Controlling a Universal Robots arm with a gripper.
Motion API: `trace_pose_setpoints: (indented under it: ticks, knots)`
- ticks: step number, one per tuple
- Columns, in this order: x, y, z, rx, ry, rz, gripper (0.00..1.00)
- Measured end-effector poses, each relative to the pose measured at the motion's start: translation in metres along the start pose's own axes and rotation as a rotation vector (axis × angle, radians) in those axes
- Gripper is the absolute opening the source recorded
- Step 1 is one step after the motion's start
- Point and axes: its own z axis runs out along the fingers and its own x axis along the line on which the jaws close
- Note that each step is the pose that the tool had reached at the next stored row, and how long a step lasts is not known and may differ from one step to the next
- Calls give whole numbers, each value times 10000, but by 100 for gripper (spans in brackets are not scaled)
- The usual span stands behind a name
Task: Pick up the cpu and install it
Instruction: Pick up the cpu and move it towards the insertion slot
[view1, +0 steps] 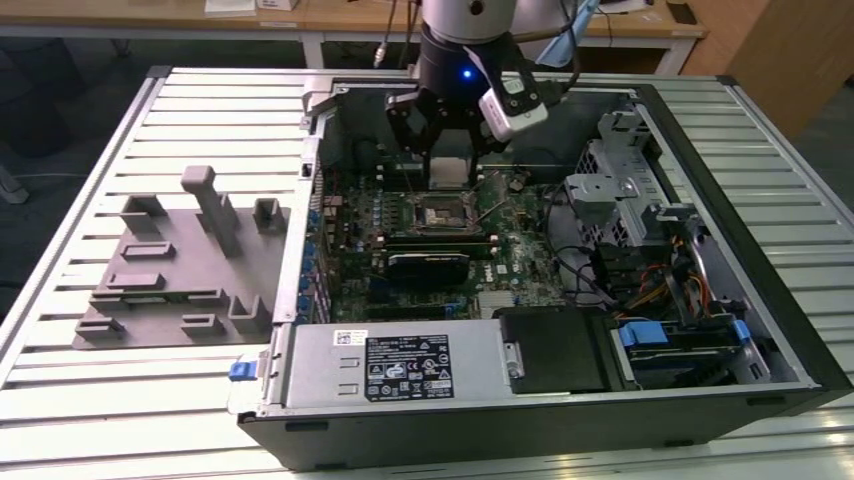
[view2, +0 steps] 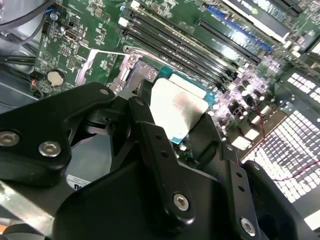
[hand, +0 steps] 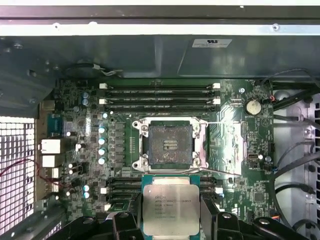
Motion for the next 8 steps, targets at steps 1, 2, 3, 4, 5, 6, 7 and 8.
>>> trace_pose_setpoints:
  ticks: [1, 2, 3, 4, 5, 6, 7, 8]
  knots:
    - [-3, 13, 10, 1, 1, 0, 54]
    - [-4, 29, 21, 3, 2, 0, 54]
    - [-5, 47, 31, 5, 2, 0, 54]
    - [-5, 64, 40, 8, 3, 0, 54]
    - [-5, 84, 52, 9, 3, 0, 54]
    - [-5, 105, 62, 9, 2, 1, 54]
    - [-4, 124, 73, 11, 2, 0, 54]
    - [-3, 142, 84, 12, 2, 0, 54]
